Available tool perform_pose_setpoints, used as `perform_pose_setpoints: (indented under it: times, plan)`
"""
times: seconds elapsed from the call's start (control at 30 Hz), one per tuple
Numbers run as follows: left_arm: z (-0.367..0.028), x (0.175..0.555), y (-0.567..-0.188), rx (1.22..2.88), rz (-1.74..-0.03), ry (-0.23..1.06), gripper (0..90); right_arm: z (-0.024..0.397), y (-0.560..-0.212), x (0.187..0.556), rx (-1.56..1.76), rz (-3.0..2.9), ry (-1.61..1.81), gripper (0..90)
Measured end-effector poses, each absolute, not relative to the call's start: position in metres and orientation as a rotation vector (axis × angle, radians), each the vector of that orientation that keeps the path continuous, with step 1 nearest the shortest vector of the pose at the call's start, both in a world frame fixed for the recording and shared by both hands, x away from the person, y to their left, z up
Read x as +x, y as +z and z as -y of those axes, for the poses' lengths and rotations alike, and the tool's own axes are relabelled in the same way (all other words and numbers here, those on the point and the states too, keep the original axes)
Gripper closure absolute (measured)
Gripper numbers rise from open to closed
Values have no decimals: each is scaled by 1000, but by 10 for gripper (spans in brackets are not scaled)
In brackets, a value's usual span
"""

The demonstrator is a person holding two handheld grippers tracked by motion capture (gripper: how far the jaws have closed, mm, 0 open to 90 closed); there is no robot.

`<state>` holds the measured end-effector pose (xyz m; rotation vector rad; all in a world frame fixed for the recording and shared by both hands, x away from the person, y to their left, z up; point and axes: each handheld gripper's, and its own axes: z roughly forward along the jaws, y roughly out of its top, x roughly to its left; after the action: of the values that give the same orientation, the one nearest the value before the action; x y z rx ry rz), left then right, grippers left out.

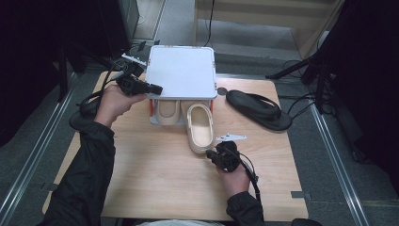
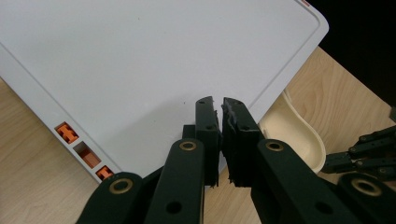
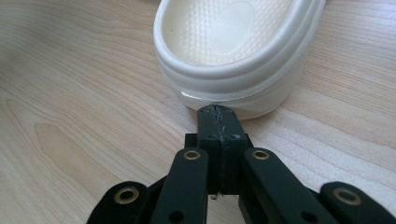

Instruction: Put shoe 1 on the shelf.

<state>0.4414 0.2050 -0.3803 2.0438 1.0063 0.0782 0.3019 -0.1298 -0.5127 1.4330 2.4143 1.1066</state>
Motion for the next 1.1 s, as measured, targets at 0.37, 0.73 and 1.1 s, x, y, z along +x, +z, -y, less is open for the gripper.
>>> perform_pose_setpoints:
  times: [0.37, 0.73, 1.1]
  plan:
    - [-205, 441, -380, 2047, -1003, 81, 851, 121, -506, 320, 1424, -2405, 1099, 900]
    - [-205, 441, -380, 2046, -1002, 79, 850, 105, -505, 344, 1412, -2405, 1088, 900]
    - [-205, 441, -380, 2044, -1006, 80, 848, 92, -504, 370, 1417, -2401, 1065, 900]
